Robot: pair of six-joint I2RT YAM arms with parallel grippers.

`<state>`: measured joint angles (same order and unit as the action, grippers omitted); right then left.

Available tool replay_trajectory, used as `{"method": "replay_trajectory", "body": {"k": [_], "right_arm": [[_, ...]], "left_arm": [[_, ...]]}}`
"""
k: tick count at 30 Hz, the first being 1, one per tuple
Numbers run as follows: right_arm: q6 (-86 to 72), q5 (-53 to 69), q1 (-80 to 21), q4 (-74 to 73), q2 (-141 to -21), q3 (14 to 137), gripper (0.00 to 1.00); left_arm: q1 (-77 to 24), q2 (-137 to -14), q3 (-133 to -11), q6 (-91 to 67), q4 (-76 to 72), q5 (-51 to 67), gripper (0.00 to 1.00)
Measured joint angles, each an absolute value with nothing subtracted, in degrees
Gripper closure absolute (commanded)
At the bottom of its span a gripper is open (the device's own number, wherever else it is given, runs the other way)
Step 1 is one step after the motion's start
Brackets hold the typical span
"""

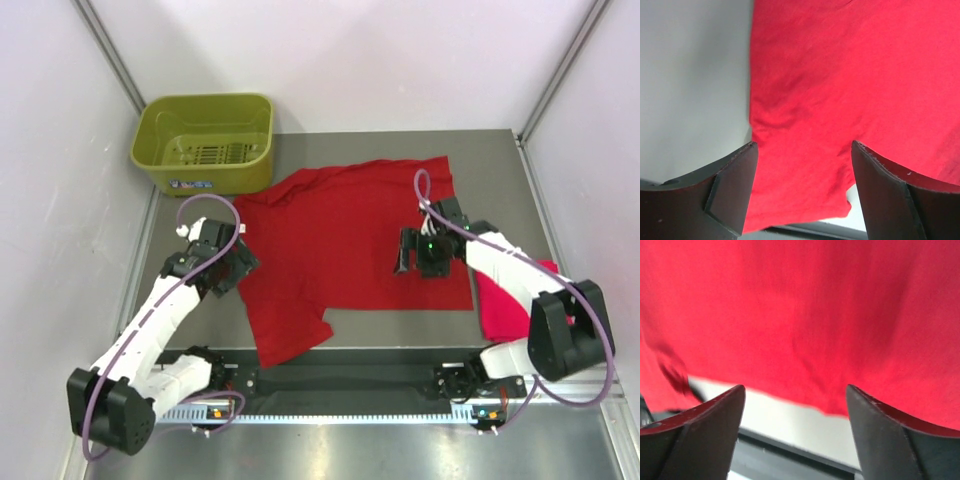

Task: Fold and stack the t-shirts
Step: Flatten the tshirt out

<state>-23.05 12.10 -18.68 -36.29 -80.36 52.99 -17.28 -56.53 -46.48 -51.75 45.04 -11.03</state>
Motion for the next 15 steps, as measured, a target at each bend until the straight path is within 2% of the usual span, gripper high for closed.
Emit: {"method": "replay_trajectory", "body": {"k": [1,2,4,9,11,13,15], "right_arm": [[-23.35,12.97,-18.94,-35.99,-79.15,50.92,0.30],[-23.64,13.74,-18.94,-35.57,-77.93,48.88,0.44],[-24.43,14.61,-18.63,-35.27,-76.34,45.67,0.50],[-25.65,14.24,-16.49,-34.76,-74.28,41.41,0.46],[-25.82,14.24,-13.23,-34.70,-72.66,39.86,0.44],[-26.04,13.98,-8.95,-34.74,-70.52,38.35,0.43],[-25.93,13.82,-5.82,-34.68,-69.01,37.50,0.43]], "left_arm": [[-16.97,-56.88,-45.80,-52.53,45.15,-10.37,0.21],[-16.53,-57.74,-45.34,-53.36,45.32,-9.85,0.22],[-16.16,-59.79,-45.23,-54.52,45.50,-9.45,0.24],[-15.75,-63.16,-43.20,-57.06,45.06,-8.56,0.38],[-15.62,-63.29,-42.61,-57.98,45.12,-8.36,0.36],[-15.42,-63.29,-42.41,-58.94,45.23,-8.40,0.29],[-15.03,-63.29,-42.19,-59.86,45.04,-8.49,0.29]]}}
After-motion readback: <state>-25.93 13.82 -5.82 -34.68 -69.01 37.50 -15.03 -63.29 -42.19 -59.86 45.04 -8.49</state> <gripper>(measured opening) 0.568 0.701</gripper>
